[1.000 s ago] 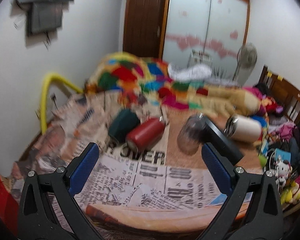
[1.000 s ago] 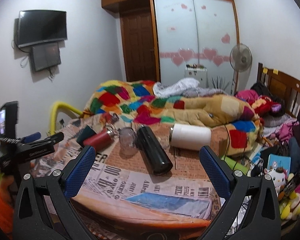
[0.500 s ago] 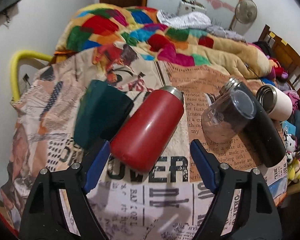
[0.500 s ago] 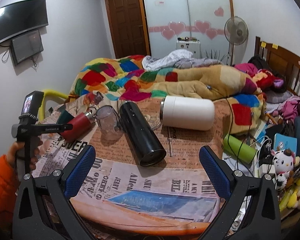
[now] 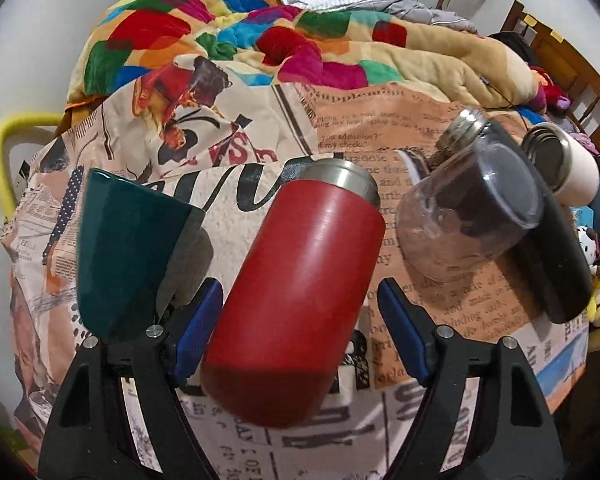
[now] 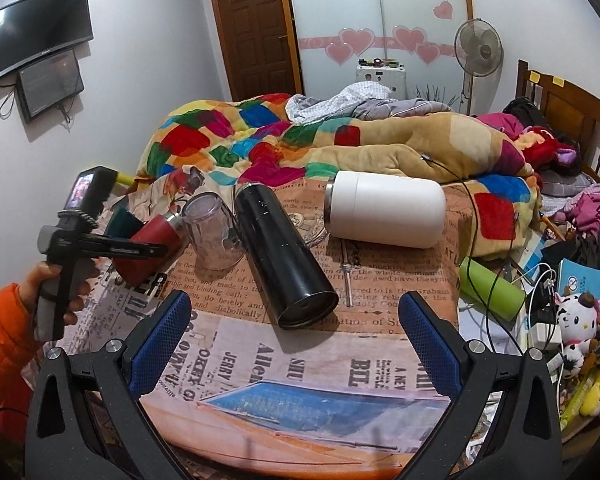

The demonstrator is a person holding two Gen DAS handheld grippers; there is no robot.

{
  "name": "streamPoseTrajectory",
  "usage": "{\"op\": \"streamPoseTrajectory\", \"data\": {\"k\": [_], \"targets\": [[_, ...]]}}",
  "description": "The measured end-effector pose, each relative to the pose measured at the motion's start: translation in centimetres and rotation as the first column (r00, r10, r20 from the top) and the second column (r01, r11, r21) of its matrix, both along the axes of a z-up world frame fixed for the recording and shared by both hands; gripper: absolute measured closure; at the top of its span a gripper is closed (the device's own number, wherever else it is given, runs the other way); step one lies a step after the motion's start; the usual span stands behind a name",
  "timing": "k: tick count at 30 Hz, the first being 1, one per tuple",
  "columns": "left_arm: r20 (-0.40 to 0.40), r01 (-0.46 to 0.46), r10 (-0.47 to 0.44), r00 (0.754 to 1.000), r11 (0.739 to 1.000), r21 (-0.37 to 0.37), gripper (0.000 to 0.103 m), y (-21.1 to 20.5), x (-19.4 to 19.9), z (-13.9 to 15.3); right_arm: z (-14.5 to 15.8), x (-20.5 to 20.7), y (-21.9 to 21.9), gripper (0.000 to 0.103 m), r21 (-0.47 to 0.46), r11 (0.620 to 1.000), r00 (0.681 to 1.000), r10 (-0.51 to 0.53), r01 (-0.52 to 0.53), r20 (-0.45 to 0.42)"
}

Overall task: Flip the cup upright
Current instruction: 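Reach the left tool down and grasp the lying red thermos, then lift the red thermos with the left tool toward the right tool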

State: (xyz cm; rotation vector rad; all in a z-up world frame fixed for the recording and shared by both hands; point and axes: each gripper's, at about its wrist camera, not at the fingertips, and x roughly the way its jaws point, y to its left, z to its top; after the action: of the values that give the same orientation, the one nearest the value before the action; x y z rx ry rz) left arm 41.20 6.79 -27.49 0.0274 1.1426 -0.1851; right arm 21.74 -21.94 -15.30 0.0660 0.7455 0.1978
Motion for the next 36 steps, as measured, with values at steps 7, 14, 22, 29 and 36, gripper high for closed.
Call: {"op": "streamPoseTrajectory", "data": {"k": [7,14,22,29,36], "targets": [[-0.021,-0.017,0.016,1.0,0.999,-0.031,0.04,0.0,0.6,-1.6,-0.3,0.0,0.2,0.0,-0.008,1.0,1.0,0.008,-0.008,-0.006],[0.034,-0.019,0.019,0.999,1.0,0.004,0.042,-1.0,-1.3,-0.8,0.0,-0.6,0.4,0.0,-0.014,1.0,1.0,0.017,-0.017,-0.002],[0.092,0.006,-0.006,0.996,1.0,0.0,0.042,-1.7,-5.3,2.9,1.0,-1.8,0.5,0.0,-0.014,0.999,0.999,0.03,-0.03,0.027],[0.189,0.027,-0.029,0.981,1.0,0.015,0.042,-3.1,-9.6,7.9,2.2,-3.3,0.6,0.0,-0.008,0.999,0.997,0.043,-0.043,0.062],[0.294,0.078,-0.082,0.952,0.997,0.028,0.042,-6.0,-13.3,12.4,3.5,-5.0,0.4,0.0,-0.006,0.999,0.993,0.053,-0.053,0.106]]}}
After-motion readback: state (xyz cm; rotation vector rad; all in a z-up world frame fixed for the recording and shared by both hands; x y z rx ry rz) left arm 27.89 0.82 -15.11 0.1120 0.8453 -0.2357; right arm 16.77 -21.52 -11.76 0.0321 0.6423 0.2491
